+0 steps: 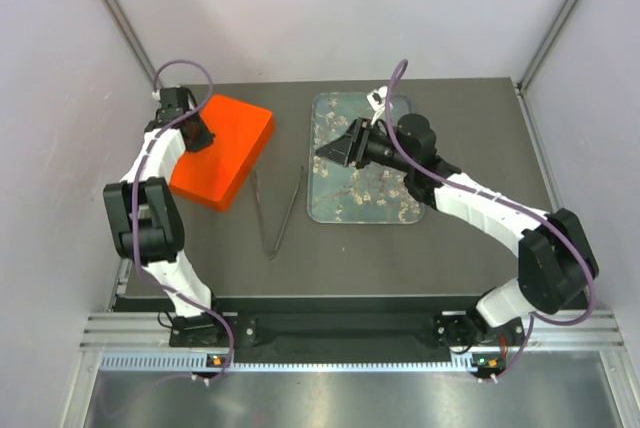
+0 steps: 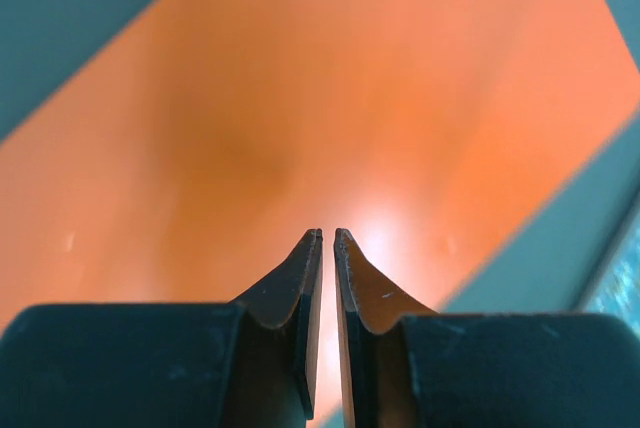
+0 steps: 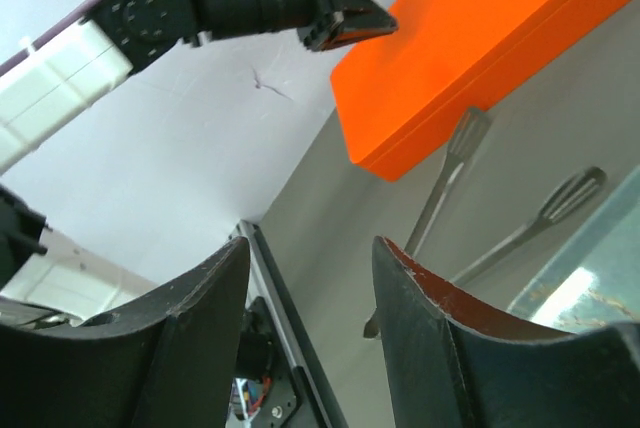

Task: Pack the chocolate

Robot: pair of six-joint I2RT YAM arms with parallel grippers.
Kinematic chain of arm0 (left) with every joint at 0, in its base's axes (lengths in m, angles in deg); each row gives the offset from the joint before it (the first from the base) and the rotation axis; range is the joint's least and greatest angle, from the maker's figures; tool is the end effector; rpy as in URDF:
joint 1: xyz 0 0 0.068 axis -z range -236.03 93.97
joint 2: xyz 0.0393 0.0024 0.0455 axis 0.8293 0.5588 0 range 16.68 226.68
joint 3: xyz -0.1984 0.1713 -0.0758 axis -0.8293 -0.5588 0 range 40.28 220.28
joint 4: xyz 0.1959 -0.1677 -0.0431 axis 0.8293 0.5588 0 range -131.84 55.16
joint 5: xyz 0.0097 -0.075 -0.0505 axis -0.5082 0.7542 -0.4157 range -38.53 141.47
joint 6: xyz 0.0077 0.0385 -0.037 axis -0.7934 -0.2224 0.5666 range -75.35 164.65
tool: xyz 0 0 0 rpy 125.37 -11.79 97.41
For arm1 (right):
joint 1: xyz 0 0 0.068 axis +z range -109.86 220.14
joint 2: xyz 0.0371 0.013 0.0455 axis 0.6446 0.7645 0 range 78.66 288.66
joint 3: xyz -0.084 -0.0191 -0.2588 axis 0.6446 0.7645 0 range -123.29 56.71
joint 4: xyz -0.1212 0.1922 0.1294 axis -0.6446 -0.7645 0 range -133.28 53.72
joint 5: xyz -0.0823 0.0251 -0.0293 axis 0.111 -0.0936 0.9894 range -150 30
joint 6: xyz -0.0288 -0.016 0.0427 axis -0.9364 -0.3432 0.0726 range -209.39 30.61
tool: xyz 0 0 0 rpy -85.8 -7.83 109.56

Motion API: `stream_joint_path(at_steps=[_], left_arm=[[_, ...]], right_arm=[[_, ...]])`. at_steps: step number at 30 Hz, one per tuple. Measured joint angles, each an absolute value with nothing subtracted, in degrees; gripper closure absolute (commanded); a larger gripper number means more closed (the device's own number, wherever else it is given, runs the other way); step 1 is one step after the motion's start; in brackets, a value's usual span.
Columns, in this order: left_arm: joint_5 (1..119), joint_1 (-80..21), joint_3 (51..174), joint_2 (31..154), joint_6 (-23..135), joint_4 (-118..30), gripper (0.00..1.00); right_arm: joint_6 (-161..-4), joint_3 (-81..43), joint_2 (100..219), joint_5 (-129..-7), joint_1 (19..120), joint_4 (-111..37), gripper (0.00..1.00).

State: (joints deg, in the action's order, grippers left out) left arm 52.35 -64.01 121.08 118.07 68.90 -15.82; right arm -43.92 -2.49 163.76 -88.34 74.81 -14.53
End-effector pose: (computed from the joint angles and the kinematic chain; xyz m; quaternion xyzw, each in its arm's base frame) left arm 0.3941 0.0548 0.2627 -0.2552 0.8934 -0.0594 0.3649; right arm 0.2775 0.2125 0.3158 -0.0992 0.7225 0.5623 0.3899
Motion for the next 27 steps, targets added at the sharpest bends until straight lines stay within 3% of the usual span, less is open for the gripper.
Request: stream_joint_path(at_steps=[11,20,27], left_arm=[[56.6,-67.6,140.0,136.4,68.5,-21.4,0.85],[59.0,-67.3,143.9,143.7,67.1,-27.1,0.87],[58.2,-67.2,146.3,144.7,67.0,-26.2,0.86]], right_arm=[[-46.8,-1.5,164.9,-86.9,74.4,-16.2,0.48],[-46.8,-4.1,174.8,-87.1,74.3,-17.4,0.5],[-48.2,-7.3,175.1,-85.9,74.3,-22.4,0.49]])
